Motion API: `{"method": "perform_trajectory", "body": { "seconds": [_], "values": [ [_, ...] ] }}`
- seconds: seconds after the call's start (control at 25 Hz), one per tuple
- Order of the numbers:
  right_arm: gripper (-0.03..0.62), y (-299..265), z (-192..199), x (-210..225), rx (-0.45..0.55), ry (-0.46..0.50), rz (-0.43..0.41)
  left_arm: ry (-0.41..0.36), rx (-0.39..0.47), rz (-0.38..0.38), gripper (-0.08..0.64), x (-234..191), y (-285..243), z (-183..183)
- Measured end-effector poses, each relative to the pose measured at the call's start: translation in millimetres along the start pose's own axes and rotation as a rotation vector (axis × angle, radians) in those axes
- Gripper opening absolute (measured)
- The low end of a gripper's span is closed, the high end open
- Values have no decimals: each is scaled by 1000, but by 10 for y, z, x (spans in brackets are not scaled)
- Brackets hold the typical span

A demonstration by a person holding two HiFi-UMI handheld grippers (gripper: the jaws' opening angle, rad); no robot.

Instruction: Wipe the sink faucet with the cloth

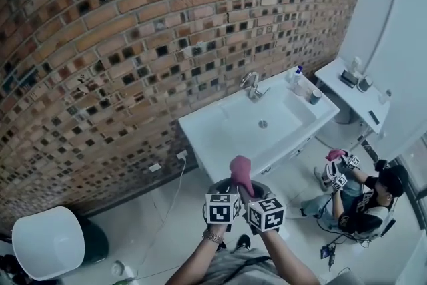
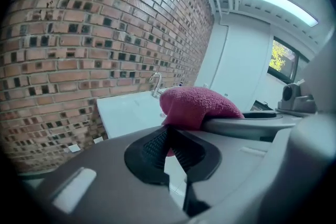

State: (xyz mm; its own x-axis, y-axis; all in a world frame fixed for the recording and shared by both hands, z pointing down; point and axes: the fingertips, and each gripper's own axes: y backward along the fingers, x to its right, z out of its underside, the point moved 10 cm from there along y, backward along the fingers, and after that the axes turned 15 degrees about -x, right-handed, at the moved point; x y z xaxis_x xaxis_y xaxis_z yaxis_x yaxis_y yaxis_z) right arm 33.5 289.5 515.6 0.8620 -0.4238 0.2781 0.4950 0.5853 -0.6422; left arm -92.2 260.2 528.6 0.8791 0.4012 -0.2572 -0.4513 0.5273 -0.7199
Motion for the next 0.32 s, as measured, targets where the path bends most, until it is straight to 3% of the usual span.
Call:
{"method": "perform_trajectory", "body": {
  "seconds": [0.32],
  "values": [
    [48, 183, 124, 359, -14, -55, 14, -95, -16, 7, 20, 423, -137, -61]
  ]
}}
